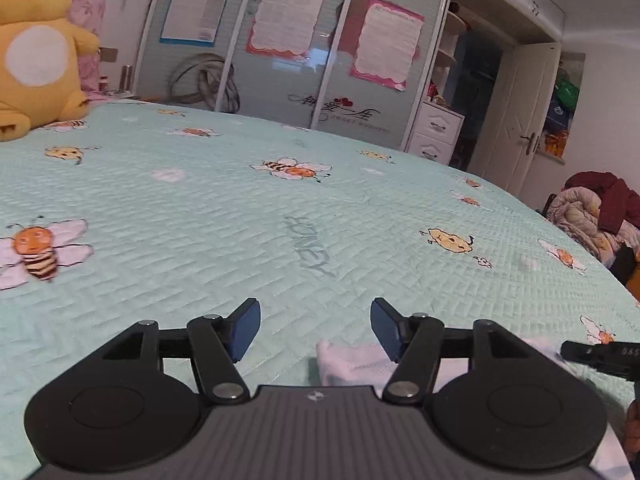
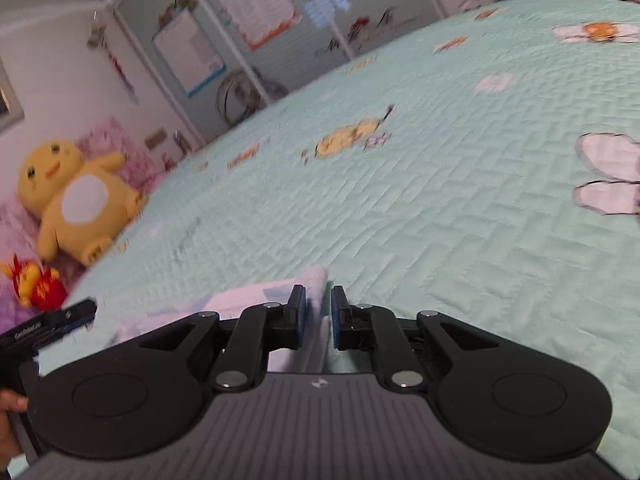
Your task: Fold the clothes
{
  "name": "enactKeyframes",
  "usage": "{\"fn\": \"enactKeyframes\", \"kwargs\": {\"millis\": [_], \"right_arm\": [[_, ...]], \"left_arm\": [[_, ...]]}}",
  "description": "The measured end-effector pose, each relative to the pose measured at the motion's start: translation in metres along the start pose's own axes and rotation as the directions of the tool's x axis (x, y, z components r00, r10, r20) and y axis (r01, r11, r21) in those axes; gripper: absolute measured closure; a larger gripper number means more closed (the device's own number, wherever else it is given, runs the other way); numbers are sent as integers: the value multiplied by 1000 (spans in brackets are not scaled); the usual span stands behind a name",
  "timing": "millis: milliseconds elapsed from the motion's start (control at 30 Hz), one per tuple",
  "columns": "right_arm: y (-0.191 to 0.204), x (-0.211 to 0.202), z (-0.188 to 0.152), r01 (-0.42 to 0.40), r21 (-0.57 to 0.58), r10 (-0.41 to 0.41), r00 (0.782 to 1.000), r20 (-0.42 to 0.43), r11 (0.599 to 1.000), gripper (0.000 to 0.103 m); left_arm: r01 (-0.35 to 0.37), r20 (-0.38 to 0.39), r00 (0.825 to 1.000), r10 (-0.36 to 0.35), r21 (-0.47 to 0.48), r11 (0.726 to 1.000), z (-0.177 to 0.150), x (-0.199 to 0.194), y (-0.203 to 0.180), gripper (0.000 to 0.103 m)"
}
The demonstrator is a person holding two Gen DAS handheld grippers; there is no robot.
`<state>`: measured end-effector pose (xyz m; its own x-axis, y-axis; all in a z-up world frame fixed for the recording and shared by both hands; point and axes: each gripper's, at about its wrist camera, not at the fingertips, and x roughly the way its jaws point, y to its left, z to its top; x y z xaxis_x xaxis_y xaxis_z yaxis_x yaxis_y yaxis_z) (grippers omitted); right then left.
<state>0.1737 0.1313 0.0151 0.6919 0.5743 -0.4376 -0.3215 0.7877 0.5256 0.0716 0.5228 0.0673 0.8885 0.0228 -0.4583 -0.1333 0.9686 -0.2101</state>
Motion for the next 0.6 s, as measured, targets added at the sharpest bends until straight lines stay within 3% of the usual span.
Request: {"fn": "enactKeyframes", "kwargs": {"millis": [133,233,300,400,500,600], "right_arm": [[1,-32,-8,-10,29,9,999,41,1000,88],[9,-40,-19,-57,7,57,998,8,998,88],[14,-44,-26,-91,-10,91,996,-19,996,88],[12,-31,-37,6,-39,-10,995,-95,999,91],[11,-54,-34,20,-17,-21,999,-38,1000,87],[18,-93,-38,-23,-27,22,999,-26,999,87]], "left_arm": [[120,-99,988,-116,35,992,-17,-17,-20,41],[148,-153,981,-123,163,975,-41,-15,-44,40],[100,-185,981,-61,208,973,-53,-4,-51,39],[44,-160,987,-8,224,974,-54,-2,-54,36],[31,-124,992,-7,189,982,-47,-28,-54,36],[36,-117,993,-13,199,979,-49,-66,-55,36]]}}
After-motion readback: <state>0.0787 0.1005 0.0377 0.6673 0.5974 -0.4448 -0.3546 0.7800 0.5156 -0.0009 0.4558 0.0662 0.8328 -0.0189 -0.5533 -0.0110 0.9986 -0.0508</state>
